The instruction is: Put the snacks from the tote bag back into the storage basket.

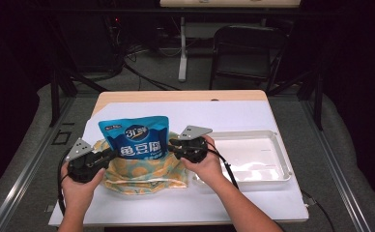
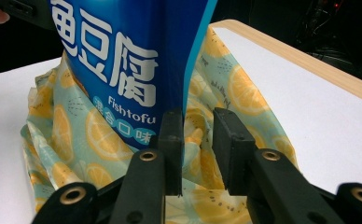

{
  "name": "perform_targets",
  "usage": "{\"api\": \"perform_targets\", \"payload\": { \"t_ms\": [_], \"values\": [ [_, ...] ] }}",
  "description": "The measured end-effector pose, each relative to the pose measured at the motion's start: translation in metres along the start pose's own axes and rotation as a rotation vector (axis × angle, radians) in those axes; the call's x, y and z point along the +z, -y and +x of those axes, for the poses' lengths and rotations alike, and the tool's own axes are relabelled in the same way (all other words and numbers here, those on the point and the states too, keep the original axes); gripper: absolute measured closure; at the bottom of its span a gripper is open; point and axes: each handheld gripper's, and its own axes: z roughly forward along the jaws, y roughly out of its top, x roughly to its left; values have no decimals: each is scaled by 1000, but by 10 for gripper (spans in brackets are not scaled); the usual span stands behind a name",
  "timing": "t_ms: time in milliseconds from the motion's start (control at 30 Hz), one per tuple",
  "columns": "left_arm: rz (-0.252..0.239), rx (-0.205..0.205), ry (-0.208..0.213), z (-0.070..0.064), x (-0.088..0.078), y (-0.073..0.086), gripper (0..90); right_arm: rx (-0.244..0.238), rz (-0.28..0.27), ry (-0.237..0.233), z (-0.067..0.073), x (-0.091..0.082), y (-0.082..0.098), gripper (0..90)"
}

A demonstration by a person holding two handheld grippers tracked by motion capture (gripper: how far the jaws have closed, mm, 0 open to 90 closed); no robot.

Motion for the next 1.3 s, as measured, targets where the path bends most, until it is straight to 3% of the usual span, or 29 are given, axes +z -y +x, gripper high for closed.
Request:
{"api": "perform_targets", "payload": {
  "t_ms": [633, 900, 1067, 1300],
  "values": [
    [-4, 6, 6, 0, 0, 1, 808, -24, 11, -18, 3, 9, 3, 817],
    [-10, 35, -2, -2, 1, 1, 828, -26, 17, -22, 5, 13, 5, 839],
    [-14, 22, -4, -2, 1, 2, 831, -29, 18, -27, 6, 16, 6, 836],
    [-11, 36, -10, -3, 1, 2, 848, -31, 16, -25, 7, 17, 7, 843]
  ]
}}
